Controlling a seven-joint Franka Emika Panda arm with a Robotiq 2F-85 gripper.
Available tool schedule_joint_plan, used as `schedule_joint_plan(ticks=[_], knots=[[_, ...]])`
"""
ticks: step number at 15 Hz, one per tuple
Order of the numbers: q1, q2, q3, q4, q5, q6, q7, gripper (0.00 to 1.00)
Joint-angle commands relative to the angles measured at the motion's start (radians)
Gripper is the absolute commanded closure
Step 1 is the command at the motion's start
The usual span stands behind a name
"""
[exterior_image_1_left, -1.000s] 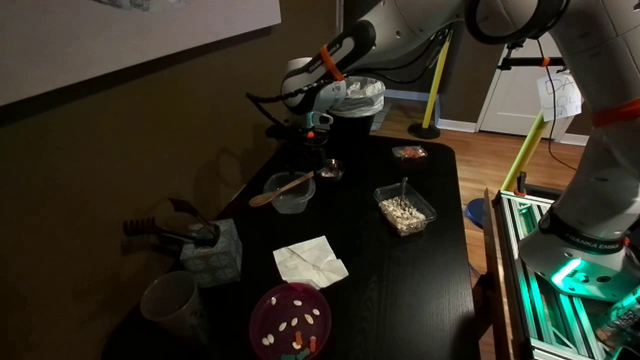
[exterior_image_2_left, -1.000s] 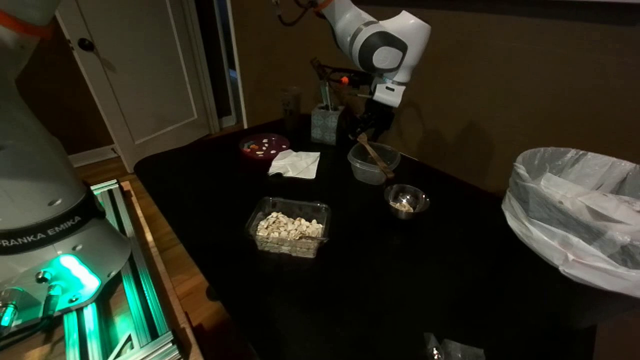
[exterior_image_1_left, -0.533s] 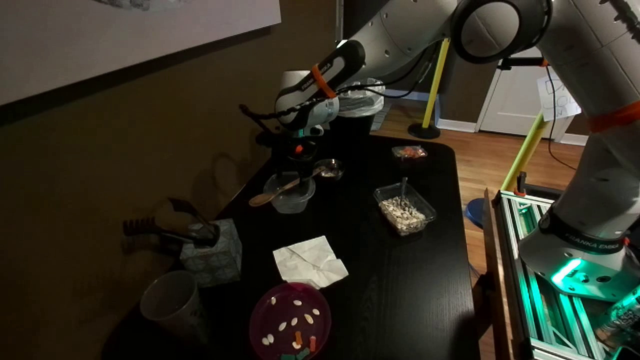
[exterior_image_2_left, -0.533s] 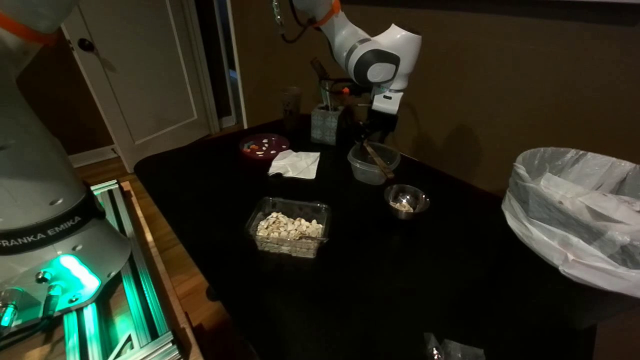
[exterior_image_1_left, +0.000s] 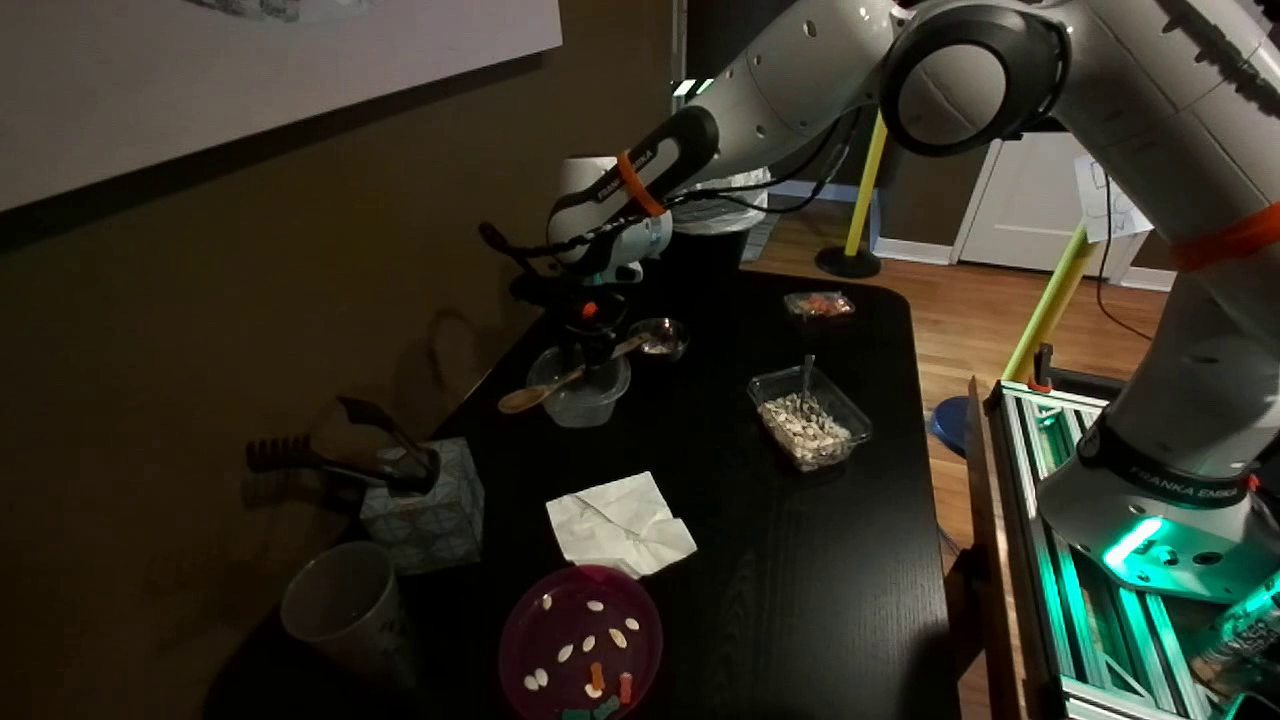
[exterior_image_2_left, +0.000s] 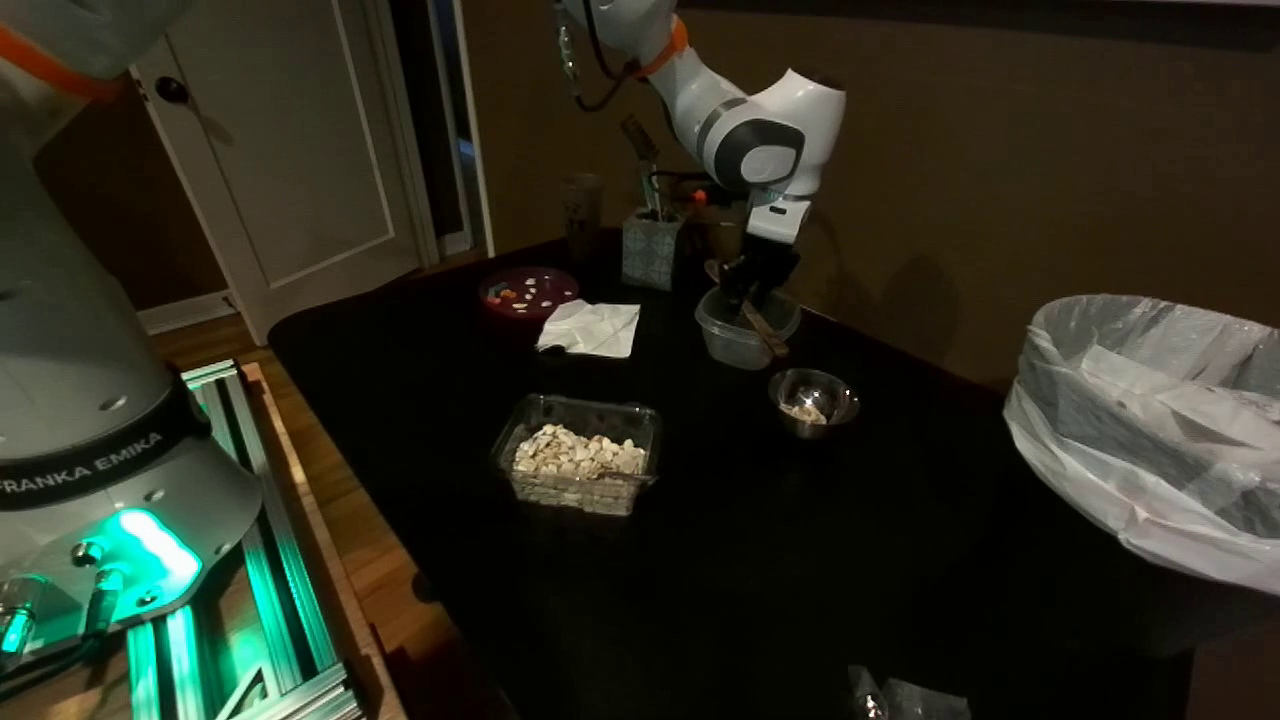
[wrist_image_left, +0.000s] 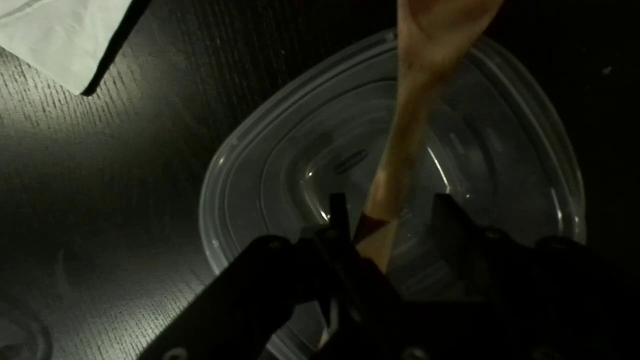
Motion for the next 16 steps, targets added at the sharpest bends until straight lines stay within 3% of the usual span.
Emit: schedule_joint_plan(ticks=[1, 3, 4, 5, 8, 12, 14, 16], knots=[[0.012, 0.046, -0.014, 0.053, -0.014, 0.004, 0.048, 0.83], [0.013, 0.048, -0.018, 0.059, -0.017, 0.007, 0.057, 0.98], [0.012, 0.027, -0.016, 0.043, -0.015, 0.016, 0.051, 1.0], [0.011, 0.002, -0.013, 0.024, -0.017, 0.022, 0.034, 0.95], [0.021, -0.09, -0.045, -0.046, -0.05, 0.053, 0.023, 0.95], [-0.036, -0.146, -0.061, -0.077, -0.083, 0.033, -0.065, 0.95], [-0.048, -0.149, -0.095, -0.096, -0.049, 0.048, 0.037, 0.95], [-0.088, -0.141, -0.084, -0.116, -0.001, 0.059, 0.06, 0.95]])
